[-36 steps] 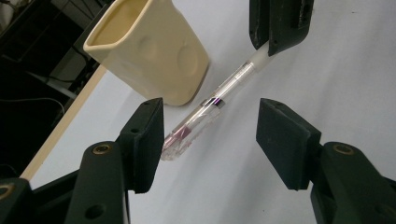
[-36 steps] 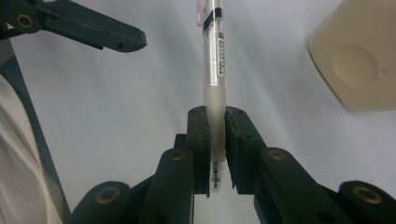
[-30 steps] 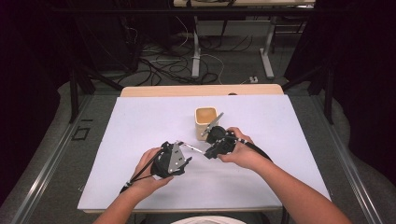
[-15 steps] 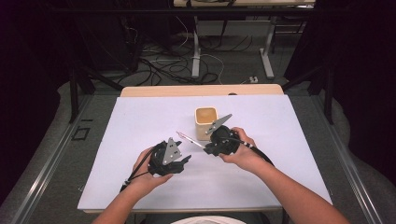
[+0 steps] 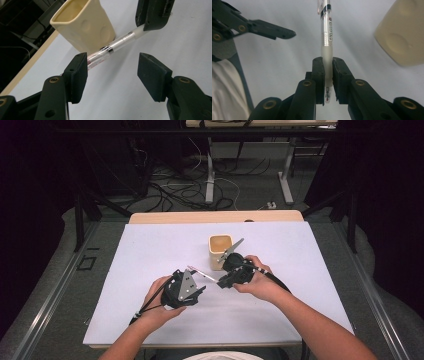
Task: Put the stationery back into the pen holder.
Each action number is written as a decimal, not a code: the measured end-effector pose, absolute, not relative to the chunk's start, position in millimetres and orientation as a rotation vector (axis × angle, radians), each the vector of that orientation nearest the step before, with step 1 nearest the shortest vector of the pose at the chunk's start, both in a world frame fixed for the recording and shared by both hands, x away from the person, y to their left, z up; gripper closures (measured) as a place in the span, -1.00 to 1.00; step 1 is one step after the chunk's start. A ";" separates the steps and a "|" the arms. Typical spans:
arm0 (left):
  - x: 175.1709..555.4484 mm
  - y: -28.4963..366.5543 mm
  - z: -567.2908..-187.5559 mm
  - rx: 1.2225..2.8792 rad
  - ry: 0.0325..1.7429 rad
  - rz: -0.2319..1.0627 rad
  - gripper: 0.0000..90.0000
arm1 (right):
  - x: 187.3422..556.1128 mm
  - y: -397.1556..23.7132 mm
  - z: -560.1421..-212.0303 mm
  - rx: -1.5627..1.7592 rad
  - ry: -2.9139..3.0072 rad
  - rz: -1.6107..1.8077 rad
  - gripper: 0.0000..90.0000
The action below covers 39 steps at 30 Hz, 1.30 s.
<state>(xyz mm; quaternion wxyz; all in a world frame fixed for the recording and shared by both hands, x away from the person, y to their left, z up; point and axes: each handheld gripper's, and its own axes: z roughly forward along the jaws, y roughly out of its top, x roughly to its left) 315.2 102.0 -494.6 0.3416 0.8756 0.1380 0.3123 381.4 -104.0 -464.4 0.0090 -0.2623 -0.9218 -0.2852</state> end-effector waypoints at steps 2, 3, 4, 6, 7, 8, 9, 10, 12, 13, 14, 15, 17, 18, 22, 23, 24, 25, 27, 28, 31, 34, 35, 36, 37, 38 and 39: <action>313.8 98.3 -495.4 2.297 0.318 0.840 -0.05 | 382.9 -102.6 -463.5 -0.822 -2.869 -0.862 0.80; 313.2 96.8 -495.6 2.308 0.293 0.856 -0.04 | 382.7 -101.5 -462.6 -0.829 -2.850 -0.852 0.80; 312.2 95.5 -495.9 2.322 0.270 0.876 -0.03 | 383.0 -100.9 -462.0 -0.831 -2.840 -0.840 0.80; 310.3 92.2 -497.2 2.331 0.224 0.933 0.00 | 383.5 -99.0 -461.4 -0.845 -2.820 -0.824 0.80; 309.0 90.9 -497.9 2.336 0.207 0.946 0.02 | 383.4 -98.3 -461.8 -0.852 -2.809 -0.828 0.80; 308.6 89.5 -498.1 2.342 0.179 0.969 0.04 | 383.8 -97.5 -461.1 -0.850 -2.808 -0.805 0.80; 307.8 88.2 -498.8 2.335 0.160 0.991 0.06 | 384.3 -97.0 -461.0 -0.851 -2.809 -0.790 0.80; 306.9 87.1 -499.0 2.342 0.141 1.005 0.09 | 384.6 -96.5 -460.7 -0.845 -2.809 -0.783 0.80; 306.1 84.9 -500.1 2.342 0.121 1.016 0.16 | 384.8 -95.1 -460.4 -0.855 -2.796 -0.775 0.80; 305.3 83.9 -500.9 2.348 0.113 1.021 0.17 | 385.3 -94.8 -460.1 -0.851 -2.795 -0.771 0.80; 305.2 83.1 -501.1 2.355 0.102 1.024 0.18 | 384.7 -94.0 -459.3 -0.863 -2.777 -0.775 0.80; 304.9 82.3 -501.9 2.353 0.101 1.030 0.20 | 385.1 -93.6 -458.5 -0.858 -2.774 -0.767 0.80; 305.4 81.4 -501.6 2.368 0.070 1.051 0.22 | 385.5 -92.9 -457.1 -0.859 -2.777 -0.750 0.80; 305.6 80.9 -501.3 2.376 0.059 1.061 0.23 | 385.4 -92.0 -456.9 -0.863 -2.761 -0.755 0.80; 306.3 79.5 -502.5 2.384 0.036 1.079 0.30 | 387.1 -90.3 -455.8 -0.858 -2.755 -0.752 0.80; 306.2 79.2 -502.9 2.383 0.036 1.080 0.32 | 387.6 -90.0 -454.5 -0.858 -2.751 -0.735 0.80; 306.5 78.8 -503.0 2.385 0.027 1.079 0.34 | 388.8 -90.4 -454.3 -0.841 -2.756 -0.736 0.80; 307.0 78.4 -502.8 2.381 0.014 1.087 0.36 | 388.6 -89.4 -453.7 -0.859 -2.743 -0.740 0.80; 306.8 77.6 -503.0 2.391 0.003 1.096 0.40 | 389.8 -89.2 -452.7 -0.857 -2.747 -0.730 0.80; 307.3 77.0 -503.3 2.395 -0.013 1.097 0.42 | 390.3 -89.3 -452.6 -0.849 -2.751 -0.728 0.80; 307.3 75.6 -504.0 2.402 -0.045 1.122 0.47 | 390.9 -89.1 -453.4 -0.853 -2.752 -0.726 0.80; 306.5 75.4 -505.7 2.413 -0.083 1.127 0.51 | 390.7 -88.3 -453.8 -0.857 -2.741 -0.705 0.80; 306.2 75.2 -506.4 2.418 -0.090 1.126 0.53 | 390.6 -88.1 -454.3 -0.855 -2.746 -0.707 0.80; 306.1 75.1 -507.1 2.422 -0.101 1.128 0.54 | 390.3 -87.9 -453.7 -0.857 -2.750 -0.694 0.80; 305.5 74.6 -507.7 2.422 -0.112 1.139 0.56 | 390.2 -87.7 -454.8 -0.860 -2.744 -0.711 0.80; 305.3 74.1 -508.1 2.425 -0.122 1.141 0.57 | 390.6 -87.8 -454.6 -0.855 -2.745 -0.704 0.80; 304.9 73.5 -508.5 2.430 -0.130 1.139 0.59 | 391.1 -88.2 -454.8 -0.847 -2.751 -0.702 0.80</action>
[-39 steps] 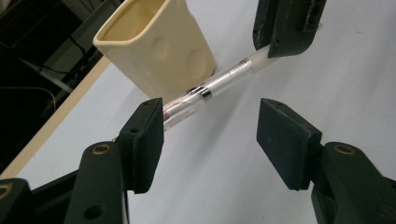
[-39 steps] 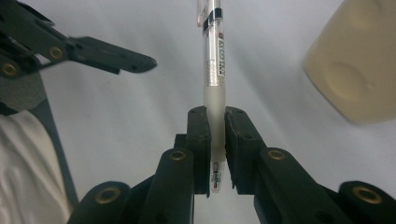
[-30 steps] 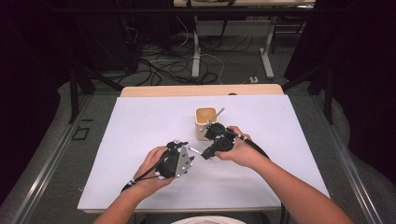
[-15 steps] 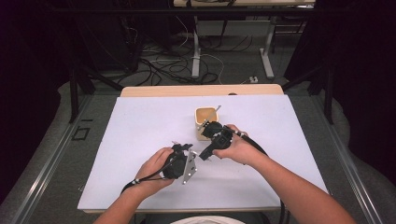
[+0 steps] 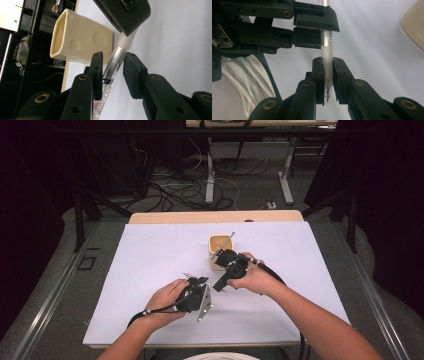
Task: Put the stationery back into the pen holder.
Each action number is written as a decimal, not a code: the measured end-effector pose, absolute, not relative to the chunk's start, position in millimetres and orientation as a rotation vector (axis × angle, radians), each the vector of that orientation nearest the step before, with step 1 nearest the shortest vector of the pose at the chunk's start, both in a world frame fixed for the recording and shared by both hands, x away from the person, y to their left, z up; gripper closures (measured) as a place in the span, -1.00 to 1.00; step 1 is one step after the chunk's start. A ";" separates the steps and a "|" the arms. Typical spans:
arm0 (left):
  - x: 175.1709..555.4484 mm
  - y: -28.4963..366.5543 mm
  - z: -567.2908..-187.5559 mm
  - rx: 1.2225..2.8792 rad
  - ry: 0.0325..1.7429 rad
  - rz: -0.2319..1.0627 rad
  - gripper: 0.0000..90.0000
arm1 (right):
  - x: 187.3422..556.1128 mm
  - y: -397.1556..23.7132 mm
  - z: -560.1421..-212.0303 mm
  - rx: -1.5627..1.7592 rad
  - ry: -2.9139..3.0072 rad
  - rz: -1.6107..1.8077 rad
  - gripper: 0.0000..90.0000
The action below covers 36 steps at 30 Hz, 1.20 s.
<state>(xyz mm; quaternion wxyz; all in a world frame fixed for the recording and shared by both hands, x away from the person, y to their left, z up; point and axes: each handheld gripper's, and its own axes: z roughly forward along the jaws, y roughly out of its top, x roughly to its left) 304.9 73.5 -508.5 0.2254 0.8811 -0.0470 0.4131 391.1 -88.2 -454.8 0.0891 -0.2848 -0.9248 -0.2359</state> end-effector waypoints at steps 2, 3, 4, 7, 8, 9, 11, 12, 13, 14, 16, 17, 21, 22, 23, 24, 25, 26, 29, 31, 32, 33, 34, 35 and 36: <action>304.6 72.6 -508.9 2.441 -0.143 1.142 0.63 | 390.8 -88.4 -454.5 -0.841 -2.761 -0.701 0.80; 304.4 72.6 -507.9 2.460 -0.164 1.151 0.64 | 390.9 -88.6 -453.9 -0.835 -2.758 -0.698 0.80; 304.0 72.6 -508.5 2.471 -0.160 1.143 0.67 | 390.6 -88.5 -453.6 -0.838 -2.754 -0.710 0.80; 304.0 72.9 -509.0 2.479 -0.165 1.129 0.75 | 390.8 -89.4 -450.3 -0.833 -2.759 -0.737 0.80; 303.9 72.9 -509.2 2.477 -0.156 1.129 0.76 | 391.3 -90.0 -449.4 -0.816 -2.770 -0.748 0.79; 304.2 73.2 -508.2 2.482 -0.157 1.135 0.76 | 390.8 -89.2 -448.6 -0.823 -2.766 -0.750 0.79; 304.4 73.8 -507.5 2.484 -0.141 1.124 0.77 | 390.5 -89.3 -447.6 -0.796 -2.784 -0.769 0.79; 304.8 74.2 -507.1 2.480 -0.134 1.122 0.77 | 389.9 -89.3 -447.4 -0.788 -2.788 -0.786 0.79; 305.5 74.5 -507.9 2.463 -0.109 1.107 0.77 | 389.4 -89.4 -446.5 -0.782 -2.793 -0.796 0.78; 306.1 75.0 -506.3 2.479 -0.109 1.112 0.77 | 388.8 -89.6 -446.3 -0.777 -2.804 -0.828 0.76; 307.9 76.4 -503.8 2.511 -0.123 1.142 0.77 | 388.5 -91.3 -443.9 -0.762 -2.812 -0.854 0.69; 309.2 77.1 -504.2 2.514 -0.104 1.139 0.77 | 388.8 -92.4 -443.5 -0.763 -2.823 -0.864 0.63; 314.0 80.3 -503.5 2.510 -0.047 1.122 0.77 | 388.4 -99.0 -440.1 -0.747 -2.850 -0.921 0.47; 315.6 81.1 -503.2 2.505 -0.035 1.119 0.77 | 388.2 -100.5 -439.7 -0.759 -2.861 -0.930 0.41; 316.9 81.5 -505.3 2.477 0.004 1.091 0.77 | 388.3 -102.3 -439.9 -0.747 -2.866 -0.964 0.35; 318.5 82.4 -503.8 2.483 0.019 1.093 0.77 | 387.7 -103.9 -439.1 -0.760 -2.868 -0.972 0.27; 320.4 83.3 -503.2 2.476 0.034 1.090 0.77 | 386.4 -105.4 -438.5 -0.778 -2.861 -0.988 0.22; 321.5 84.1 -502.5 2.477 0.048 1.082 0.77 | 386.7 -106.8 -438.8 -0.782 -2.875 -1.010 0.17; 327.0 86.7 -498.4 2.466 0.092 1.071 0.77 | 385.5 -110.4 -439.8 -0.774 -2.886 -1.062 0.02; 329.6 88.0 -496.1 2.454 0.109 1.069 0.77 | 385.6 -112.6 -441.0 -0.754 -2.906 -1.109 -0.05; 330.6 88.7 -495.1 2.454 0.123 1.056 0.77 | 384.9 -113.4 -440.8 -0.760 -2.901 -1.114 -0.09; 331.8 89.3 -493.8 2.453 0.127 1.057 0.77 | 384.9 -114.2 -441.5 -0.753 -2.899 -1.132 -0.11; 332.3 89.7 -493.9 2.440 0.144 1.056 0.77 | 383.9 -114.5 -442.0 -0.780 -2.896 -1.141 -0.14; 333.9 90.3 -492.8 2.440 0.141 1.046 0.77 | 384.7 -115.8 -442.8 -0.757 -2.895 -1.153 -0.14; 334.3 90.8 -492.5 2.432 0.158 1.042 0.77 | 384.6 -116.5 -443.6 -0.761 -2.898 -1.170 -0.15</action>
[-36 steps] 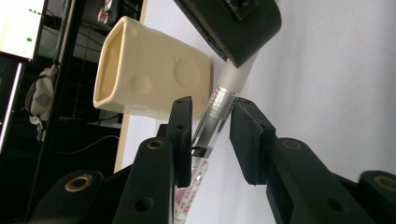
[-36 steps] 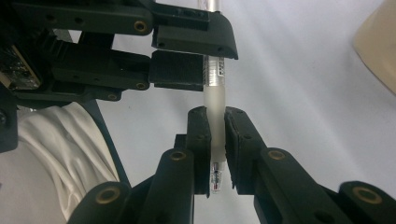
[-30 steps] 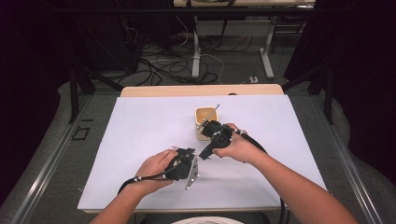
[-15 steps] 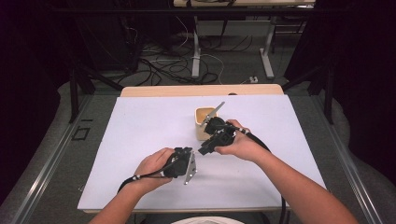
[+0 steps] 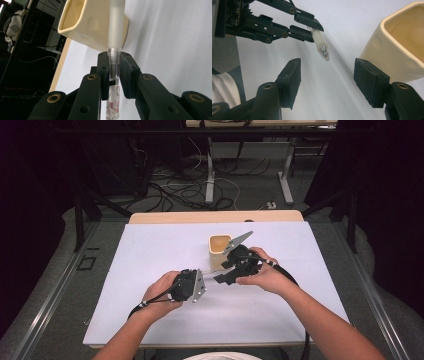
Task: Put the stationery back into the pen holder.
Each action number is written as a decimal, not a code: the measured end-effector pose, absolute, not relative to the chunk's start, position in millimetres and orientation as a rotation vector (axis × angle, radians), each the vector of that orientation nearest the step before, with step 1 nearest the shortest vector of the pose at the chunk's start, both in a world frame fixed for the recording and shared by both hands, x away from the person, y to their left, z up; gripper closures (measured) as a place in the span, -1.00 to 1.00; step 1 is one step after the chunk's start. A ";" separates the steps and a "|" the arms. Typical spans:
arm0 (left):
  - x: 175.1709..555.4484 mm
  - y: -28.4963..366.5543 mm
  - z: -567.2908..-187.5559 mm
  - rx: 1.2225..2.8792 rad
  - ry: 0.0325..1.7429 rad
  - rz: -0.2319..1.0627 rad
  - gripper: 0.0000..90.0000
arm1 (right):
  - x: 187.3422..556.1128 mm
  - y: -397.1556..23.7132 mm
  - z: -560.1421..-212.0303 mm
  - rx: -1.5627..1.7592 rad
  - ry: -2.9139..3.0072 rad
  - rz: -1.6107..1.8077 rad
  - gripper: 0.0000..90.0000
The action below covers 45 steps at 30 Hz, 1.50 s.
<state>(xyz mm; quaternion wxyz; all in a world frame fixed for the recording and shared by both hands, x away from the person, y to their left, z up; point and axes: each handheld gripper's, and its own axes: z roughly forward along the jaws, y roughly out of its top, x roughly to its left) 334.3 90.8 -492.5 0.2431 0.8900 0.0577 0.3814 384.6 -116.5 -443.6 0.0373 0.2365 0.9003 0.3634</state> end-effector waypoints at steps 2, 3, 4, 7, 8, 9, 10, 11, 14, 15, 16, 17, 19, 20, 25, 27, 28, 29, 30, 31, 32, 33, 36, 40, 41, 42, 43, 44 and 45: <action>336.2 92.0 -491.3 2.423 0.184 1.026 0.77 | 384.8 -119.0 -443.4 0.708 2.725 1.117 -0.20; 336.9 92.7 -490.6 2.418 0.200 1.003 0.77 | 384.4 -120.2 -443.6 0.723 2.707 1.133 -0.22; 338.2 93.1 -489.6 2.406 0.214 0.999 0.77 | 384.8 -121.9 -443.7 0.720 2.694 1.153 -0.27; 343.2 94.9 -484.8 2.387 0.258 0.965 0.77 | 383.1 -127.5 -443.0 0.781 2.662 1.174 -0.32; 344.7 95.5 -483.1 2.383 0.277 0.955 0.77 | 382.9 -128.9 -444.0 0.789 2.638 1.197 -0.35; 346.5 95.6 -481.7 2.370 0.301 0.946 0.77 | 382.4 -131.1 -444.2 0.802 2.631 1.207 -0.39; 348.5 95.7 -480.1 2.360 0.317 0.933 0.77 | 382.0 -132.4 -444.9 0.819 2.616 1.219 -0.43; 350.4 95.8 -478.3 2.352 0.332 0.921 0.77 | 381.5 -133.8 -445.2 0.822 2.608 1.221 -0.49; 356.5 95.4 -472.2 2.312 0.373 0.867 0.77 | 379.3 -137.3 -445.6 0.834 2.574 1.229 -0.62; 358.7 95.0 -470.3 2.292 0.390 0.850 0.77 | 378.7 -138.5 -446.0 0.839 2.556 1.241 -0.65; 360.9 94.5 -468.5 2.275 0.408 0.826 0.77 | 378.2 -139.9 -446.3 0.841 2.537 1.252 -0.65; 363.2 94.0 -466.6 2.261 0.422 0.812 0.77 | 377.6 -141.0 -446.7 0.849 2.521 1.267 -0.66; 368.1 92.9 -463.1 2.232 0.444 0.778 0.77 | 376.9 -144.1 -447.0 0.867 2.505 1.286 -0.66; 370.5 92.2 -461.5 2.216 0.458 0.761 0.77 | 376.5 -145.5 -447.5 0.869 2.492 1.291 -0.67; 382.5 88.5 -453.7 2.145 0.512 0.667 0.77 | 374.5 -151.4 -449.3 0.888 2.444 1.309 -0.67; 387.3 86.9 -451.4 2.111 0.539 0.631 0.77 | 373.9 -153.4 -450.0 0.896 2.425 1.312 -0.70; 390.0 86.5 -449.7 2.107 0.545 0.619 0.77 | 373.5 -154.2 -450.3 0.901 2.420 1.313 -0.72; 392.2 84.8 -449.2 2.076 0.565 0.602 0.77 | 373.4 -155.1 -450.7 0.901 2.413 1.315 -0.75; 394.5 84.2 -447.6 2.065 0.574 0.588 0.77 | 373.5 -156.0 -451.2 0.896 2.405 1.317 -0.78; 397.4 83.6 -445.8 2.048 0.577 0.577 0.77 | 373.2 -156.5 -451.5 0.902 2.396 1.316 -0.82; 399.7 83.3 -444.0 2.035 0.586 0.564 0.77 | 372.8 -156.5 -452.1 0.911 2.381 1.324 -0.88; 401.6 83.1 -441.8 2.025 0.595 0.555 0.77 | 372.9 -157.2 -452.1 0.908 2.378 1.319 -0.94; 408.1 80.9 -437.2 1.974 0.610 0.527 0.77 | 373.0 -158.6 -451.8 0.911 2.367 1.322 -1.00; 416.3 77.7 -432.9 1.923 0.632 0.483 0.77 | 372.6 -160.9 -451.0 0.928 2.343 1.311 -1.00; 418.2 76.2 -432.6 1.916 0.632 0.479 0.77 | 372.5 -161.2 -451.5 0.929 2.338 1.314 -1.00; 419.8 74.5 -432.6 1.907 0.637 0.473 0.77 | 372.5 -161.9 -451.8 0.927 2.337 1.312 -1.00; 421.5 73.3 -432.5 1.903 0.638 0.470 0.77 | 372.7 -162.5 -452.5 0.927 2.333 1.314 -1.00; 422.8 71.7 -432.6 1.895 0.646 0.467 0.77 | 372.4 -163.0 -452.8 0.935 2.333 1.311 -1.00; 424.8 70.6 -432.5 1.888 0.646 0.467 0.77 | 372.4 -164.0 -453.1 0.940 2.333 1.309 -1.00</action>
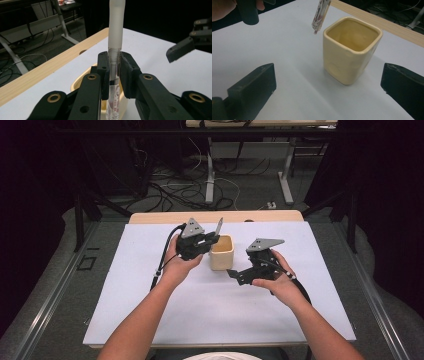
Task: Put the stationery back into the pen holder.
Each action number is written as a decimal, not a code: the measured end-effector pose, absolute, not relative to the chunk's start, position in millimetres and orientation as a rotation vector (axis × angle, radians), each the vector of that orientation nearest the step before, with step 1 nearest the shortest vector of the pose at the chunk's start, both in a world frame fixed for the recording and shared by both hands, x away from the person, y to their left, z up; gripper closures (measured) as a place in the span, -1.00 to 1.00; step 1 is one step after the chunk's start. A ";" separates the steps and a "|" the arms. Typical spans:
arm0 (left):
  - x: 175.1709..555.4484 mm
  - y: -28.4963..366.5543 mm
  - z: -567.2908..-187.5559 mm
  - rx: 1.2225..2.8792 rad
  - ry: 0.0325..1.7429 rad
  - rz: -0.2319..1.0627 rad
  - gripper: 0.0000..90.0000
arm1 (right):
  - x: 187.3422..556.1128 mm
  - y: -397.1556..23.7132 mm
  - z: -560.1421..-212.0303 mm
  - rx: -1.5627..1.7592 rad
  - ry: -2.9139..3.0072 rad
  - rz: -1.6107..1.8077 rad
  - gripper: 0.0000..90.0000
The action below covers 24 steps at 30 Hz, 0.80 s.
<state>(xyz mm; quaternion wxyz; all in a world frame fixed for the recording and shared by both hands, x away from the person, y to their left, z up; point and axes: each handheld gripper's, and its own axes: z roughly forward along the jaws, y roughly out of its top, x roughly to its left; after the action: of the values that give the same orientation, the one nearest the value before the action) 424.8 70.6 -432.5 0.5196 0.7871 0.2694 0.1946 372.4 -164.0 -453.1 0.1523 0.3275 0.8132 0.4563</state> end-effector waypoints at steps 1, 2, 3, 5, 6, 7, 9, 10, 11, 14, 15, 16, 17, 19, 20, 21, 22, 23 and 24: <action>426.3 69.4 -432.6 1.874 0.654 0.460 0.77 | 372.9 -165.0 -453.5 0.938 2.328 1.309 -1.00; 428.1 68.2 -432.3 1.863 0.658 0.455 0.77 | 373.3 -165.7 -453.7 0.942 2.329 1.311 -1.00; 429.8 67.1 -432.1 1.854 0.661 0.452 0.77 | 373.6 -166.7 -453.6 0.946 2.324 1.308 -1.00; 432.8 64.5 -431.9 1.838 0.672 0.452 0.77 | 374.7 -168.5 -453.8 0.947 2.314 1.315 -1.00; 434.1 63.1 -432.0 1.840 0.675 0.452 0.77 | 374.6 -169.4 -453.7 0.959 2.310 1.314 -1.00; 435.6 61.8 -432.2 1.837 0.674 0.452 0.77 | 375.1 -170.6 -453.4 0.956 2.315 1.311 -1.00; 437.7 58.6 -432.3 1.817 0.683 0.454 0.77 | 375.4 -171.9 -453.6 0.962 2.308 1.313 -1.00; 438.9 57.7 -431.6 1.825 0.679 0.452 0.77 | 375.5 -172.5 -453.9 0.964 2.306 1.318 -1.00; 440.1 56.1 -432.0 1.818 0.687 0.443 0.77 | 375.5 -172.9 -454.1 0.967 2.305 1.318 -1.00; 443.1 52.4 -434.6 1.817 0.700 0.436 0.77 | 375.6 -173.8 -454.3 0.972 2.306 1.316 -1.00; 444.0 51.6 -436.1 1.823 0.708 0.427 0.77 | 375.7 -173.9 -454.4 0.969 2.306 1.315 -1.00; 444.7 50.5 -437.9 1.834 0.716 0.430 0.77 | 375.8 -174.1 -454.2 0.964 2.306 1.315 -1.00; 445.5 49.4 -439.9 1.845 0.722 0.433 0.77 | 375.7 -174.3 -454.0 0.965 2.309 1.313 -1.00; 446.8 48.4 -443.9 1.858 0.739 0.428 0.77 | 375.5 -174.5 -453.8 0.966 2.309 1.315 -1.00; 447.6 48.4 -445.8 1.861 0.746 0.429 0.77 | 375.5 -174.5 -453.8 0.967 2.308 1.315 -1.00; 448.2 48.5 -447.5 1.863 0.753 0.423 0.77 | 375.5 -174.5 -453.9 0.967 2.309 1.314 -1.00; 448.8 48.8 -449.1 1.868 0.757 0.422 0.77 | 375.5 -174.5 -454.2 0.967 2.306 1.317 -1.00; 448.9 48.8 -450.5 1.870 0.765 0.424 0.77 | 375.3 -174.4 -454.4 0.968 2.306 1.316 -1.00; 449.1 48.8 -451.9 1.872 0.770 0.420 0.77 | 375.5 -174.4 -454.5 0.966 2.309 1.315 -1.00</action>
<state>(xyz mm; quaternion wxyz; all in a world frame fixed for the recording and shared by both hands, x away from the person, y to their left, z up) 449.1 48.8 -451.9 0.5119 0.7780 0.3200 0.1744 375.5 -174.4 -454.5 0.1565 0.3373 0.8066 0.4594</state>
